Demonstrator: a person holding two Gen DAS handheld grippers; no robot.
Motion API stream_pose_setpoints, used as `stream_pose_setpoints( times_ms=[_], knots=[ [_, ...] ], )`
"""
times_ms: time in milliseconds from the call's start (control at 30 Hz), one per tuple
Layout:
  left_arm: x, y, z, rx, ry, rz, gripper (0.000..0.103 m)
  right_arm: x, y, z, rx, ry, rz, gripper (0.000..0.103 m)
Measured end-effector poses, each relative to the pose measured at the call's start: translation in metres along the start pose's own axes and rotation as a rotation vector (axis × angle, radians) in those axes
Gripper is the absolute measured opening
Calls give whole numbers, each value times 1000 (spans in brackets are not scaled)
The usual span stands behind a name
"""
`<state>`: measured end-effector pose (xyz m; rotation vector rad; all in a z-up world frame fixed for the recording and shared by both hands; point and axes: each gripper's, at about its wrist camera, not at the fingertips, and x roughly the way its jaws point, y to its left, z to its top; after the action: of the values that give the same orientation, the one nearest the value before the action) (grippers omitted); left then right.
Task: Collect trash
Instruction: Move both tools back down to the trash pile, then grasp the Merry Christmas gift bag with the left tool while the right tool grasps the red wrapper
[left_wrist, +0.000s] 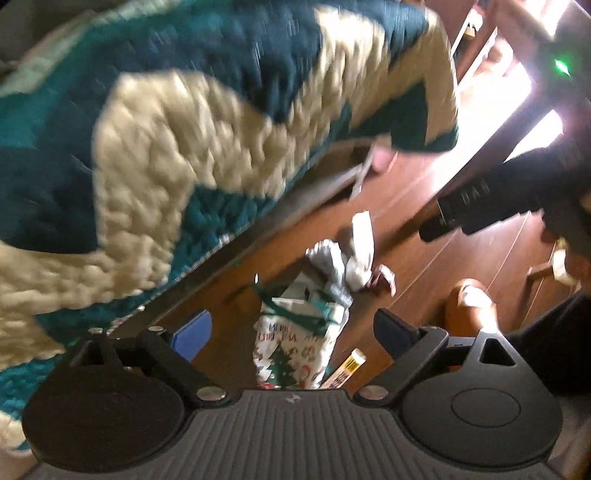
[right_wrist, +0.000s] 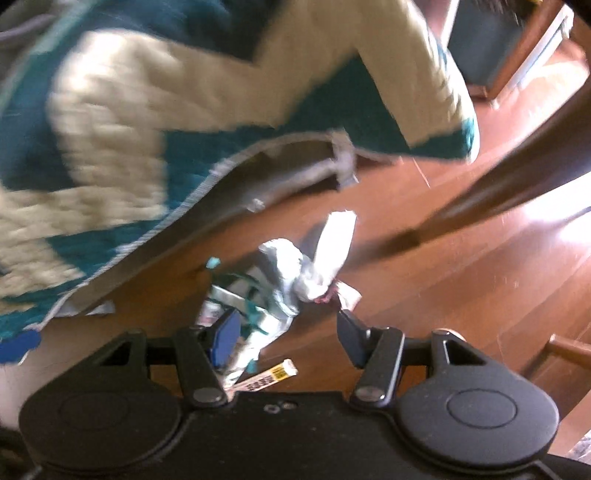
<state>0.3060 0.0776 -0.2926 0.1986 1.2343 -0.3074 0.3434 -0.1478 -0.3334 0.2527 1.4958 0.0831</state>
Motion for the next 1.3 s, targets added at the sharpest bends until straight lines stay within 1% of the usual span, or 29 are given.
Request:
stream_pose_setpoints(
  times_ms=[67, 300, 367, 500, 700, 833, 900, 933, 967, 1000, 1067, 1200, 1267, 1300],
  knots=[
    [22, 2, -4, 23, 27, -4, 95, 29, -9, 5, 59, 49, -8, 58],
    [99, 11, -22, 44, 108, -8, 95, 108, -39, 16, 199, 153, -45, 58],
    [121, 10, -27, 66, 130, -5, 95, 128, -45, 17, 218, 177, -65, 58],
    [152, 7, -37, 94, 153, -16, 95, 166, -55, 16, 219, 228, -102, 58],
    [186, -1, -48, 130, 189, -19, 95, 204, -66, 16, 269, 271, -92, 58],
    [205, -4, -55, 119, 226, -36, 95, 219, -72, 20, 284, 271, -95, 58],
    [214, -6, -59, 114, 236, -48, 94, 226, -76, 22, 296, 275, -80, 58],
    [217, -8, -59, 111, 242, -53, 92, 229, -77, 23, 296, 278, -75, 58],
    [221, -9, -60, 107, 250, -56, 86, 231, -77, 23, 293, 281, -74, 58],
    [225, -10, -60, 103, 260, -61, 83, 234, -77, 23, 288, 286, -75, 58],
    [234, -12, -61, 93, 279, -62, 74, 238, -76, 22, 285, 289, -73, 57],
    [248, -12, -61, 74, 306, -69, 64, 240, -75, 20, 269, 284, -68, 56],
    [253, -11, -60, 55, 320, -84, 56, 239, -74, 20, 260, 281, -65, 55],
    [256, -11, -59, 44, 328, -90, 47, 239, -74, 20, 260, 280, -63, 54]
  ],
)
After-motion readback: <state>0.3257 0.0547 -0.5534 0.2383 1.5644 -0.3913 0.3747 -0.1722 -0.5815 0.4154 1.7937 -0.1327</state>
